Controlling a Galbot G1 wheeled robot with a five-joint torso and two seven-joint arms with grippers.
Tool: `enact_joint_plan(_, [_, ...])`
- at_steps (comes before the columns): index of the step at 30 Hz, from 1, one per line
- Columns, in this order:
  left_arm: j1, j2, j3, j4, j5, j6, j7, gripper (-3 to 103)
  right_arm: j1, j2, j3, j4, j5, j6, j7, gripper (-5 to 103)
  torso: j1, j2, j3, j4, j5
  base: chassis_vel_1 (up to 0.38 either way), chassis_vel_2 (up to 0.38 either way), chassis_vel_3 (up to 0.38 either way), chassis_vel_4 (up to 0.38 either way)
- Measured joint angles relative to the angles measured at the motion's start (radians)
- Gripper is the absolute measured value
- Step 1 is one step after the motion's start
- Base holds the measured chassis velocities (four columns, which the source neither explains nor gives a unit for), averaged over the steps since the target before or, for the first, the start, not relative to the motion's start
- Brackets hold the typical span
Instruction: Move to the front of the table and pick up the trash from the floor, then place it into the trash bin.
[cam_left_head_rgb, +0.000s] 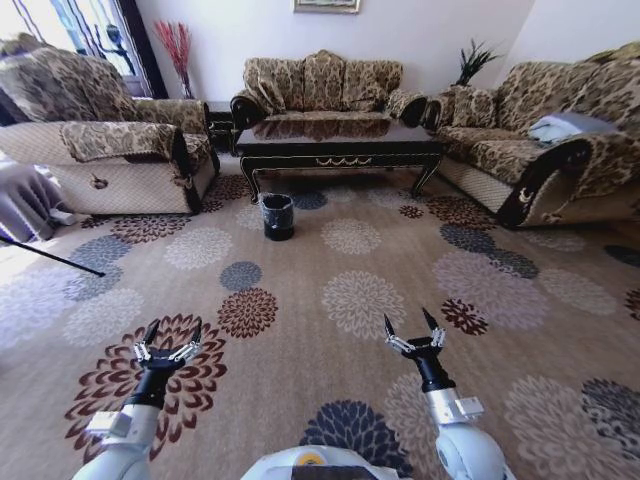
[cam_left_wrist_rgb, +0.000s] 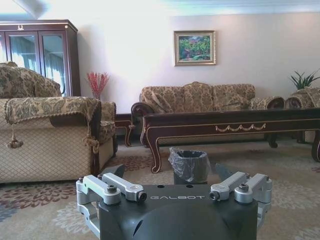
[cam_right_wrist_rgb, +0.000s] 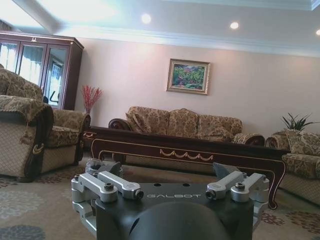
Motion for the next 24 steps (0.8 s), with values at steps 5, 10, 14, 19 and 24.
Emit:
enact_joint_plan(5, [0.0,0.0,0.0,0.0,0.0,0.0,0.0,100,0.0,0.0,0.0,0.0,0.0,0.0,0.0,100,0.004,0.019,0.015,0.0001,0.0,0.0,0.0,0.0,0.0])
enact_joint_plan(10, [0.0,0.0,0.0,0.0,0.0,0.0,0.0,100,0.0,0.0,0.0,0.0,0.0,0.0,0.0,100,0.009,0.042,0.032,0.0001,-0.0002,-0.016,-0.01,0.01,0.009])
enact_joint_plan(14, [0.0,0.0,0.0,0.0,0.0,0.0,0.0,100,0.0,0.0,0.0,0.0,0.0,0.0,0.0,100,0.011,0.05,0.039,0.0,0.0003,-0.06,-0.07,0.053,0.056])
enact_joint_plan(19, [0.0,0.0,0.0,0.0,0.0,0.0,0.0,100,0.0,0.0,0.0,0.0,0.0,0.0,0.0,100,0.016,0.067,0.051,0.0,0.0002,-0.045,-0.035,0.036,0.033])
enact_joint_plan(24, [0.0,0.0,0.0,0.0,0.0,0.0,0.0,100,0.0,0.0,0.0,0.0,0.0,0.0,0.0,100,0.021,0.086,0.065,0.0,-0.0002,0.0,0.0,0.0,0.0])
